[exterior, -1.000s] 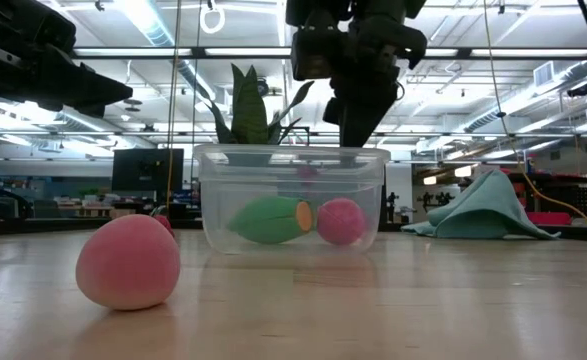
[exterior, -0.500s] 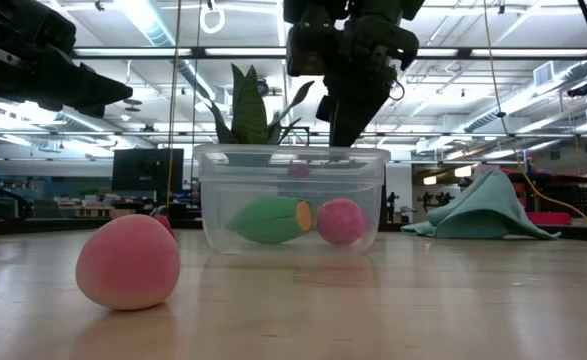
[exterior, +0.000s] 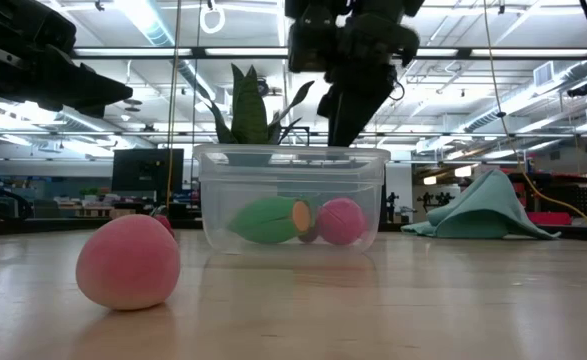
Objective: Pick and placing Produce into tupperware
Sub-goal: Put the strawberry into the transparent container
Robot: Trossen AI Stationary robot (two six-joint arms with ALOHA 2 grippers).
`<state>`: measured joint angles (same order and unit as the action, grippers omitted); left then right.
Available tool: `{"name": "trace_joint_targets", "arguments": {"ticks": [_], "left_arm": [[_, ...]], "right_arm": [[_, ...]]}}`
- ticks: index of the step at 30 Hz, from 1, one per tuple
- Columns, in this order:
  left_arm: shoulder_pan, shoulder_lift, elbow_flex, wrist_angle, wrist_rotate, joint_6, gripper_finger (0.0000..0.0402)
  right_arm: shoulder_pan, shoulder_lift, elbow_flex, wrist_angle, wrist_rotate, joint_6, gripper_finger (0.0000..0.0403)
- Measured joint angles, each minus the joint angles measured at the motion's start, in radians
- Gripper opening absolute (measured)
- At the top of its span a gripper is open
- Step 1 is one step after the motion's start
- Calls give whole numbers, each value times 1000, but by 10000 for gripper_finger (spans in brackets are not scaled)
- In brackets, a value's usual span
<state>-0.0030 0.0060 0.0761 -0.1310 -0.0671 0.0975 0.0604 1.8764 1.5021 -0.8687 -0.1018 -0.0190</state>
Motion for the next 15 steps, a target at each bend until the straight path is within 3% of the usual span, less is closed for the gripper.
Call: {"name": "trace_joint_targets", "arguments": {"ticks": [12, 15], "left_arm": [[0, 0, 0, -16, 0, -7, 82], [0, 0, 4, -49, 1, -7, 79]], "right_arm": [[97, -272, -37, -115, 6, 170, 126], [148, -347, -97, -72, 72, 238, 127]]}}
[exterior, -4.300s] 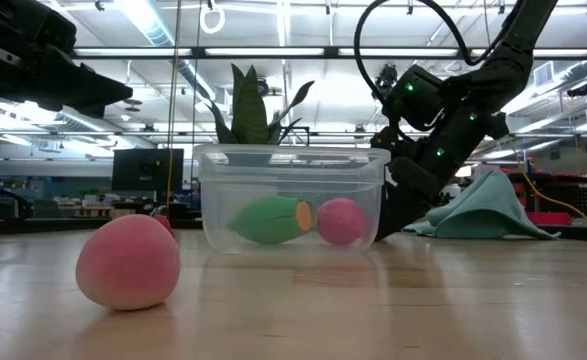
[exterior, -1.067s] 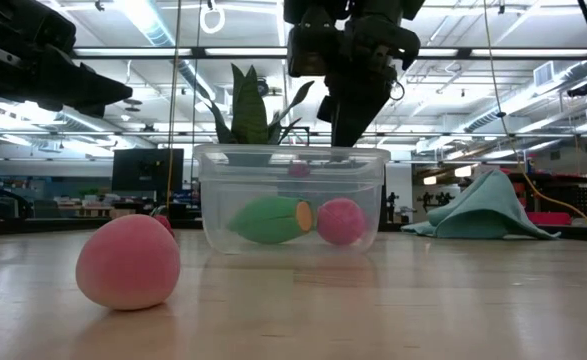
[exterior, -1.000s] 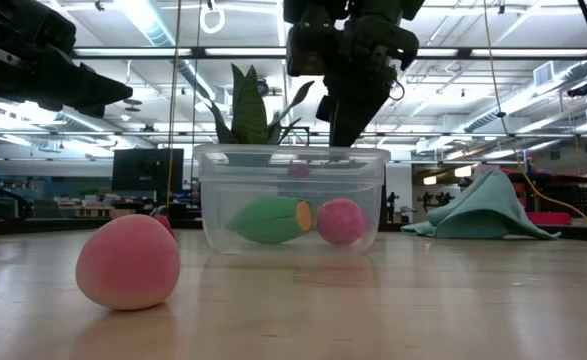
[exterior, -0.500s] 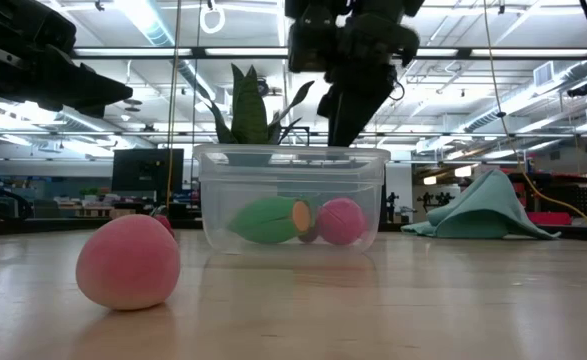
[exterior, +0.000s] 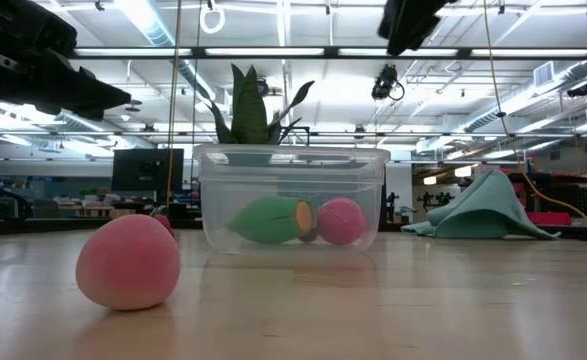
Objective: Pick and placing Produce into tupperware
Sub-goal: Put the strawberry into the transparent container
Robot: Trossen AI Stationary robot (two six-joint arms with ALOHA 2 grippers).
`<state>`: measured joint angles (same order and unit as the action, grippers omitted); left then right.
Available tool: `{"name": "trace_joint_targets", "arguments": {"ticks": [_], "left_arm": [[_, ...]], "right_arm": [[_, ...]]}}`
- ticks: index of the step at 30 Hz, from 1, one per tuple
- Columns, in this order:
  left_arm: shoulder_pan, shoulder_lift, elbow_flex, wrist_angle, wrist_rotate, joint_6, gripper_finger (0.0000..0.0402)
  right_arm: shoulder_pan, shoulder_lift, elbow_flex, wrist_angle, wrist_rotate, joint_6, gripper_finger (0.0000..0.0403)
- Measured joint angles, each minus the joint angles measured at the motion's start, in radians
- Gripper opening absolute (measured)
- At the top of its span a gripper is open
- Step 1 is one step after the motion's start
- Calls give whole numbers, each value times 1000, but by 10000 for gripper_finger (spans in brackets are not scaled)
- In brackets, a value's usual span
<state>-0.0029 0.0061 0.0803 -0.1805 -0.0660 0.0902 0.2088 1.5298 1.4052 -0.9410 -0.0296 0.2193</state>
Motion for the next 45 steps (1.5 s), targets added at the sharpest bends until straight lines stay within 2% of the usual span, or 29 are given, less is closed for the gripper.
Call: {"name": "trace_joint_targets", "arguments": {"ticks": [5, 9, 15, 23, 32, 41, 45], "left_arm": [[0, 8, 0, -6, 1, -14, 82], [0, 41, 0, -8, -8, -52, 91], [0, 146, 0, -7, -95, -81, 114], [7, 324, -3, 16, -127, -164, 164], [76, 484, -7, 46, -129, -236, 221], [103, 632, -7, 115, -120, -263, 223], [103, 693, -7, 168, -84, -262, 221]], "right_arm": [[69, -106, -156, 130, 114, 58, 130], [77, -157, -274, 233, 128, 86, 128], [75, -184, -371, 296, 138, 104, 130], [75, -178, -374, 349, 138, 99, 130], [75, -178, -374, 373, 138, 93, 128], [75, -178, -374, 374, 138, 92, 128], [75, -178, -374, 374, 138, 92, 128]]}}
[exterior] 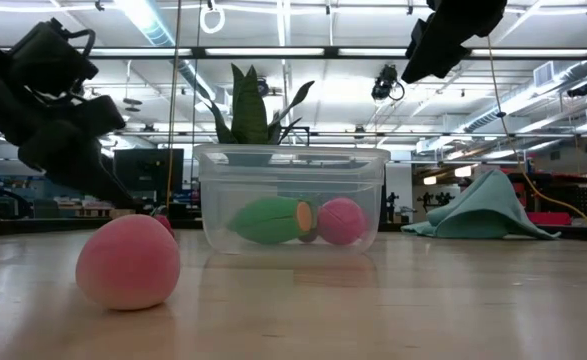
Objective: Pick and placing Produce into tupperware
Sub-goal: Put the strawberry into the transparent container
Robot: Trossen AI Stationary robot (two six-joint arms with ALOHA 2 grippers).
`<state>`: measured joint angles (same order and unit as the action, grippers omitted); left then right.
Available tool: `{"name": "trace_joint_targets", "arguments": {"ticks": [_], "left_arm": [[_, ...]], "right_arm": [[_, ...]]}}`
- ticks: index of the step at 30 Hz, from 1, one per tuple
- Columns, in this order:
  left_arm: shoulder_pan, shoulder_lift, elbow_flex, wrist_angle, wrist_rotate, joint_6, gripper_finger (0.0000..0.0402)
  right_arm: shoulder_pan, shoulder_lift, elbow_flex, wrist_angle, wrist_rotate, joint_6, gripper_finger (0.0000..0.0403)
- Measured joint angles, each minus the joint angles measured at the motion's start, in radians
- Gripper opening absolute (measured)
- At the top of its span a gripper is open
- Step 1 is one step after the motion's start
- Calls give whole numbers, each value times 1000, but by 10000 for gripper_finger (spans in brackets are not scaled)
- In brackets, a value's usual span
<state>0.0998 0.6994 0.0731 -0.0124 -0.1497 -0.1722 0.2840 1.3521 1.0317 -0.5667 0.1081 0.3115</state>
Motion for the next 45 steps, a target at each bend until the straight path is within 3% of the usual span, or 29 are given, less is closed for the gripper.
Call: {"name": "trace_joint_targets", "arguments": {"ticks": [6, 11, 23, 32, 45], "left_arm": [[-2, 89, 0, 22, 17, -1, 221], [-2, 161, 2, 145, 75, 24, 210], [-2, 286, 2, 202, 67, 36, 199], [-2, 316, 3, 278, 65, 53, 168], [-2, 316, 3, 294, 65, 74, 167]], "right_arm": [[0, 0, 0, 0, 0, 0, 128], [0, 1, 0, 0, 0, 0, 128], [0, 1, 0, 0, 0, 0, 128], [0, 1, 0, 0, 0, 0, 128], [0, 1, 0, 0, 0, 0, 128]]}}
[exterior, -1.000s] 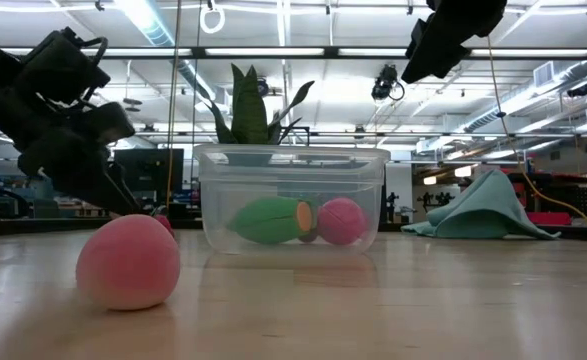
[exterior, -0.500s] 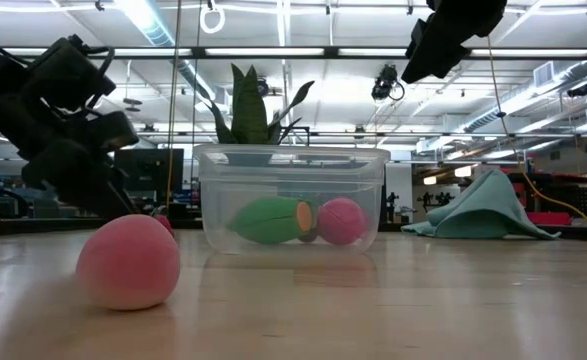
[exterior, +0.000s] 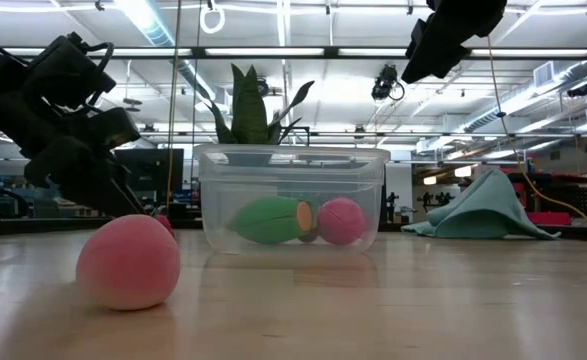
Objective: Pick and placing Produce into tupperware
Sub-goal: Put the strawberry into the transparent container
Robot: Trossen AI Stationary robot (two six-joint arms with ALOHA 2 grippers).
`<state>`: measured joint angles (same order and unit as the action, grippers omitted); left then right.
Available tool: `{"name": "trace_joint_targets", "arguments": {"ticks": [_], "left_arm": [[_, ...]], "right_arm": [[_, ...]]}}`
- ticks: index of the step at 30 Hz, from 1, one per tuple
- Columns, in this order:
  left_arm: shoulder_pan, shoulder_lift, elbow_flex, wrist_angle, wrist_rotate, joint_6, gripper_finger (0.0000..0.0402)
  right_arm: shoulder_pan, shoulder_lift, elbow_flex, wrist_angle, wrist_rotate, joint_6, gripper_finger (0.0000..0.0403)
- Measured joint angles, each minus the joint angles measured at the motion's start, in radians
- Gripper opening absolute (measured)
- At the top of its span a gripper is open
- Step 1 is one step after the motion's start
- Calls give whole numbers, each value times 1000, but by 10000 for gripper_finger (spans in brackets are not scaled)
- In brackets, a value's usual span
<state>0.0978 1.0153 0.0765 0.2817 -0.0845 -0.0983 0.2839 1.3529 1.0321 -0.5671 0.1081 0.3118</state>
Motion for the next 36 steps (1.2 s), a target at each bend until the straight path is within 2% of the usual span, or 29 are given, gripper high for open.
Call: {"name": "trace_joint_targets", "arguments": {"ticks": [7, 18, 25, 31, 36], "left_arm": [[0, 0, 0, 0, 0, 0, 158], [0, 0, 0, -2, 0, 5, 108], [0, 0, 0, -3, 0, 34, 66], [0, 0, 0, -6, -1, 44, 15], [0, 0, 0, -7, -1, 66, 17]], "right_arm": [[0, 0, 0, 0, 0, 0, 128], [0, 0, 0, 0, 4, 0, 128], [0, 0, 0, 0, 23, 0, 128], [0, 0, 0, 0, 23, 0, 128], [0, 0, 0, 0, 23, 0, 128]]}}
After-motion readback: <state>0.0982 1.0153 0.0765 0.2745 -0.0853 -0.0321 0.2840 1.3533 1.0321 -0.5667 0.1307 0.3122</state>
